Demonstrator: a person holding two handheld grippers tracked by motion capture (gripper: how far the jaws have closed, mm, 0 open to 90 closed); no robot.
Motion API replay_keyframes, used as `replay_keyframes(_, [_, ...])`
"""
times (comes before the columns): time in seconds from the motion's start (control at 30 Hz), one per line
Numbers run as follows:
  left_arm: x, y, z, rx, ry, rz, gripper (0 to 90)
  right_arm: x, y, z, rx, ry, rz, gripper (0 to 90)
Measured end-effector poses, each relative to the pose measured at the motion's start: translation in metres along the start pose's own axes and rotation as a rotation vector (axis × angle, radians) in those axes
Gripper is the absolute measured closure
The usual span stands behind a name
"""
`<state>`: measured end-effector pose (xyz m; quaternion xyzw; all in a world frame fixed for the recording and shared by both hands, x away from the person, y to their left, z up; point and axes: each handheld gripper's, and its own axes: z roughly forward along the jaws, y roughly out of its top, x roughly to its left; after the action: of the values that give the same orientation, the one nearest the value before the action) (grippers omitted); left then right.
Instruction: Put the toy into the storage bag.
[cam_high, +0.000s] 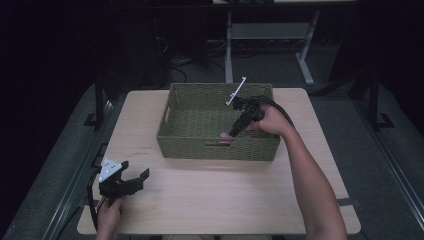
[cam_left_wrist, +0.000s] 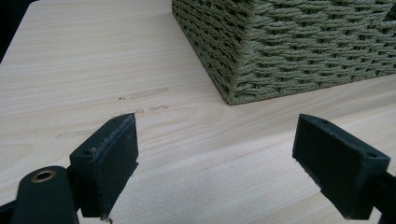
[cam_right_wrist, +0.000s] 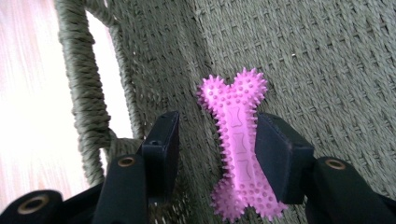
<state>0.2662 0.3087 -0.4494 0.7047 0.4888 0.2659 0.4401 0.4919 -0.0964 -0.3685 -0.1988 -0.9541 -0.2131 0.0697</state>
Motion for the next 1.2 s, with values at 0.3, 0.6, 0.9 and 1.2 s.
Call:
replay_keyframes(0.3, [-0.001,0.0,0.0,0.001,-0.004,-0.002,13.8,0.003,-0.002,-0.012,-0.038,-0.014,0.014,42.7])
replay_keyframes(0.6, [-0.002,0.0,0.0,0.001,-0.007,0.002,13.8,0.007,-0.006,-0.027,-0.078,-0.025,0.025,40.5])
replay_keyframes(0.9, [-0.002,0.0,-0.001,-0.001,-0.006,0.0,13.8,0.014,-0.008,-0.036,-0.095,-0.026,0.024,39.2])
replay_keyframes(1.2, [-0.002,0.0,-0.001,0.001,-0.005,0.003,13.8,0.023,-0.011,-0.048,-0.116,-0.037,0.014,37.7])
